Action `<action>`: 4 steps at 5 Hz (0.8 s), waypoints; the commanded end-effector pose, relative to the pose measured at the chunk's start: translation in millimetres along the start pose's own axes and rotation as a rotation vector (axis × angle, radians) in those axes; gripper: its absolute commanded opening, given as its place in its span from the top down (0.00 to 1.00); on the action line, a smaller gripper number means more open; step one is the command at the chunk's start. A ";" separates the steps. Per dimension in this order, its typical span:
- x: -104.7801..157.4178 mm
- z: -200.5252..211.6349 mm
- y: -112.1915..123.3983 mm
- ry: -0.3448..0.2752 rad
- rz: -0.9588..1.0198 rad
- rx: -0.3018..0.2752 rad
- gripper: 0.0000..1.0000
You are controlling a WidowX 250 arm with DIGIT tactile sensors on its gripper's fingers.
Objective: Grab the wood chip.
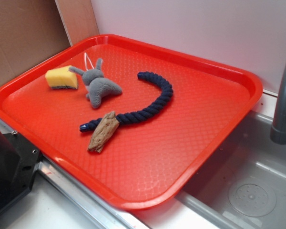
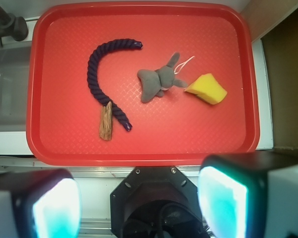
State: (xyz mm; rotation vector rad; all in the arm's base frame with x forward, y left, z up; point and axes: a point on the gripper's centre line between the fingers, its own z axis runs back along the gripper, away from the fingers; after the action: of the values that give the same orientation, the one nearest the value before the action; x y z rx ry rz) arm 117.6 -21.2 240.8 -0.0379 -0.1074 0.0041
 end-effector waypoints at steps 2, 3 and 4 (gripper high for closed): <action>5.0 -8.0 0.6 -0.025 0.129 -0.019 0.00; 9.2 -24.0 -6.7 -0.068 0.246 -0.053 0.00; 14.1 -48.9 -18.3 -0.091 0.325 -0.065 0.00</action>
State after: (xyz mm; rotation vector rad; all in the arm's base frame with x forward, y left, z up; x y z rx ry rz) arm 133.4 -39.6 187.9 -0.1102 -0.1784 0.3367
